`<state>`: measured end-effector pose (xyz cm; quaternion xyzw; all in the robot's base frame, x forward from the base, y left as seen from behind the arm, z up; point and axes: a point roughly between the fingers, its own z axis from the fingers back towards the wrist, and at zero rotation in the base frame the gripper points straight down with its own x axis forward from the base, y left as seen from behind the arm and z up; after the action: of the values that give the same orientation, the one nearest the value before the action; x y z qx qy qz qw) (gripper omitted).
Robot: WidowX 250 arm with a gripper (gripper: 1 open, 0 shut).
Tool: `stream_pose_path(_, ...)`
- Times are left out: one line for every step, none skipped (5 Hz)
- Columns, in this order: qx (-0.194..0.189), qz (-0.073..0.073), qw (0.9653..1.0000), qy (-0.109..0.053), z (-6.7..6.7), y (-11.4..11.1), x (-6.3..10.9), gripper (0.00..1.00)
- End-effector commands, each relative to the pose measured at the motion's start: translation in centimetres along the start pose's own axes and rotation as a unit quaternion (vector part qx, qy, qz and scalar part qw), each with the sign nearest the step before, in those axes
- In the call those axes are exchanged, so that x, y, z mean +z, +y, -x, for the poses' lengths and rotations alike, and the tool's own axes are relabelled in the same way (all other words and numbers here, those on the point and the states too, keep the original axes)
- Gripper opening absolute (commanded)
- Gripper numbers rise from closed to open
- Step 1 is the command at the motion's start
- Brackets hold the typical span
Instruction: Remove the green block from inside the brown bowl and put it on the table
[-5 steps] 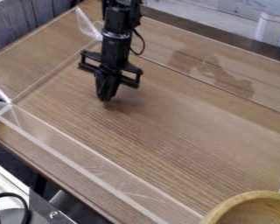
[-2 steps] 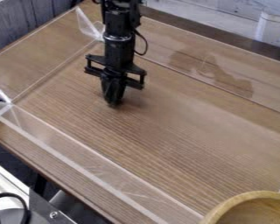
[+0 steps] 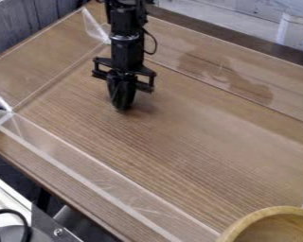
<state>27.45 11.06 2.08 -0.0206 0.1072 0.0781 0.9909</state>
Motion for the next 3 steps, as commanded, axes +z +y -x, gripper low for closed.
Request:
stream_pose_path(-0.029, 0.027, 0.9992, 0.003, -0.2, 0.6, 0.2, 0.00)
stream_pose_path(-0.023, 0.020, 0.9995, -0.005, -0.2, 0.3, 1.7, 1.00)
stream_pose_path(-0.017, 0.015, 0.9996, -0.015, -0.1, -0.2, 3.5, 1.00)
